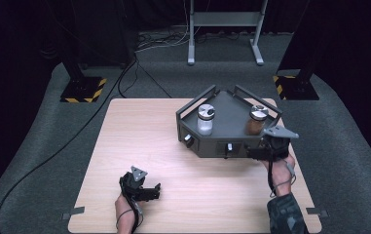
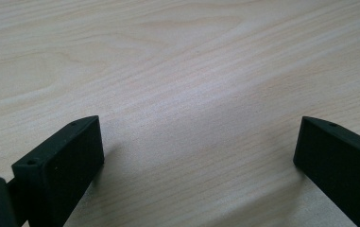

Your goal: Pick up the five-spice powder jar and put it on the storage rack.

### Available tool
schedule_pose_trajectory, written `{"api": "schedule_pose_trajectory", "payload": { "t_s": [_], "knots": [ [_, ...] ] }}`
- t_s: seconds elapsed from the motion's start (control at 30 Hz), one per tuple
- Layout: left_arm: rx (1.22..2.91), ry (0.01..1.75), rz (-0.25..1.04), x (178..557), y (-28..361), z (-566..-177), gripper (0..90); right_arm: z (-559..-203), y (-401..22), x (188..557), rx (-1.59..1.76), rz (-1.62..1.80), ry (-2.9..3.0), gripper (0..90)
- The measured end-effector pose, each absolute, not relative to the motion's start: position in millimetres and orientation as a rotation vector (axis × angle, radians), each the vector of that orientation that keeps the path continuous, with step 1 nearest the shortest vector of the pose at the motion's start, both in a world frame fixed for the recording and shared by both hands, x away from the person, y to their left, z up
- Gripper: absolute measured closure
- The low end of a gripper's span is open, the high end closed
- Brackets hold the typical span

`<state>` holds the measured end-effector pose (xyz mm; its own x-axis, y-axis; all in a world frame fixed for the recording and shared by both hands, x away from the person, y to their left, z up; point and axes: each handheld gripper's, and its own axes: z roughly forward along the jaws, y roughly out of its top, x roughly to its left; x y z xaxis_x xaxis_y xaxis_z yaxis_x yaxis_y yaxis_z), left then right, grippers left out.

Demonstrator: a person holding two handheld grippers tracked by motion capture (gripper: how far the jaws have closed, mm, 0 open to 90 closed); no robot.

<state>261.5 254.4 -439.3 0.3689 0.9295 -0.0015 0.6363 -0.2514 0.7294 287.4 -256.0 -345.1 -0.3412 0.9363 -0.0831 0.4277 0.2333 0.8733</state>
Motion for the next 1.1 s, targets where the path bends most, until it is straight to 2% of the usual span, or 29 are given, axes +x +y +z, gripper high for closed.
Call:
{"api": "schedule_pose_trajectory", "payload": {
  "t_s": [0.3,0.5,1.1],
  "knots": [
    [1.986,1.349,0.583,261,254,-439,2.0,-412,-251,240,1.299,1.049,1.922,0.0],
    [1.986,1.349,0.583,262,254,-439,2.0,-438,-244,221,1.307,0.981,1.972,0.0],
    [1.985,1.349,0.584,261,254,-440,2.1,-443,-241,215,1.355,0.904,1.964,0.0]
  ]
}}
